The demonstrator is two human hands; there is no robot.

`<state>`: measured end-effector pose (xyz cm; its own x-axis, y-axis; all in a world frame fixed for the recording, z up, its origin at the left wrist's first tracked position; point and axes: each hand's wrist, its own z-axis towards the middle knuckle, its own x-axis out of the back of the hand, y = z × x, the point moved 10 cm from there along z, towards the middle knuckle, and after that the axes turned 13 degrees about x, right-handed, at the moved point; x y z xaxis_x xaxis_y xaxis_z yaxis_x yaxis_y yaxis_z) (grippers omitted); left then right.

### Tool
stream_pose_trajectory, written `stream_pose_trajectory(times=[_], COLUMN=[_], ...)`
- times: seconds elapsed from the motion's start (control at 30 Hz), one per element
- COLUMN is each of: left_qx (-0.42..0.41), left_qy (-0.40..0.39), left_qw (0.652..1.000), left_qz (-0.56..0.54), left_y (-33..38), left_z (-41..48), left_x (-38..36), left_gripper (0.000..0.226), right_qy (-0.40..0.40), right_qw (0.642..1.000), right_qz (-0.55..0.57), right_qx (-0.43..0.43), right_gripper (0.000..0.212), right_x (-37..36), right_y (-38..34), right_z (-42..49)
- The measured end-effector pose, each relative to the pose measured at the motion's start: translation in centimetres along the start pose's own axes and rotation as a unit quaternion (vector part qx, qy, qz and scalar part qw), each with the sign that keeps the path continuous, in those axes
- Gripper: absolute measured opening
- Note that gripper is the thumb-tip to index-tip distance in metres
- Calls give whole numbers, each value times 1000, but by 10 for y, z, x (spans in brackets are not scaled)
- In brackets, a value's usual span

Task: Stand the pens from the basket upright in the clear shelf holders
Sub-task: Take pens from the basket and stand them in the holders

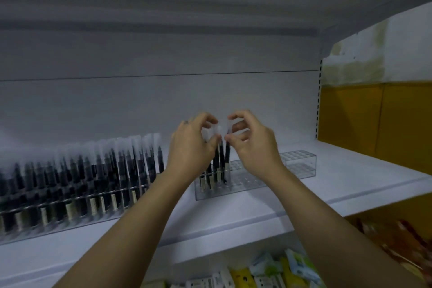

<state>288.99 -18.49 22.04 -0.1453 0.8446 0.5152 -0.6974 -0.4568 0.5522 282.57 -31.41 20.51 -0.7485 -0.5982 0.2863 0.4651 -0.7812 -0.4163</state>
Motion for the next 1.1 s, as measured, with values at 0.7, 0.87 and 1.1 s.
stream_pose_trajectory(times=[0.7,0.87,1.1], left_qx=[-5,-9,-45], left_qy=[-63,-56,-33], left_qw=[992,992,993], left_qz=[106,116,105], left_y=[4,4,3], left_z=[-16,-41,-100], left_x=[-5,6,25], left_gripper=[40,59,41], right_qy=[-226,-201,-206], right_qw=[967,971,965], right_qz=[-103,-104,-159], right_qx=[-64,-73,-26], right_gripper=[81,80,60], right_x=[-25,-9,3], right_y=[4,-8,-42], right_z=[-32,-47,-87])
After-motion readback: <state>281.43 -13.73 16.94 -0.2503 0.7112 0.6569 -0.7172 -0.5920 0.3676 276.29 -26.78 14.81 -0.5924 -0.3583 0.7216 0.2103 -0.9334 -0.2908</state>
